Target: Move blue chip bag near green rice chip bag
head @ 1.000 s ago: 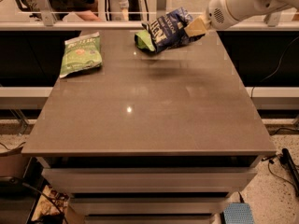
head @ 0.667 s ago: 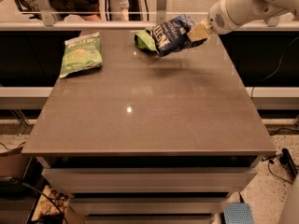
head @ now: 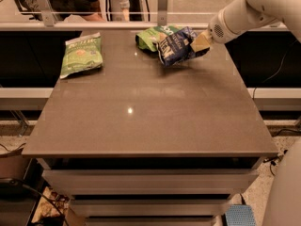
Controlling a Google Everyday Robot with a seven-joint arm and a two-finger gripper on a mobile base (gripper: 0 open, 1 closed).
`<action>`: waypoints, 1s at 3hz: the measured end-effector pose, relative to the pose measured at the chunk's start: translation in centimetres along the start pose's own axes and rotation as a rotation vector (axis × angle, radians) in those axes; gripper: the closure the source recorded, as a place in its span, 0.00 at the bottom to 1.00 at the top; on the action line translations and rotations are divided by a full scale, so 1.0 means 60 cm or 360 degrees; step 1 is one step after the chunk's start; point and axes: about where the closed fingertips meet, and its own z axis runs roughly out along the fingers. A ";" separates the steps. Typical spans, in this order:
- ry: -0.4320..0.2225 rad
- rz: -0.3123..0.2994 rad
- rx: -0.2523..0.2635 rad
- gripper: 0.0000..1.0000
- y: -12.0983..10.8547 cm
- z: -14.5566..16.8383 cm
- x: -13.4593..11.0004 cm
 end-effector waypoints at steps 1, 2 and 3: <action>0.0079 0.0026 0.0015 1.00 -0.004 0.020 0.029; 0.0080 0.0024 0.0009 0.83 -0.002 0.023 0.029; 0.0084 0.0023 0.0003 0.59 0.001 0.027 0.029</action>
Offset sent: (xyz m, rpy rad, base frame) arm -0.0003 -0.0059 -0.0175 -0.0238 0.0327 -0.0209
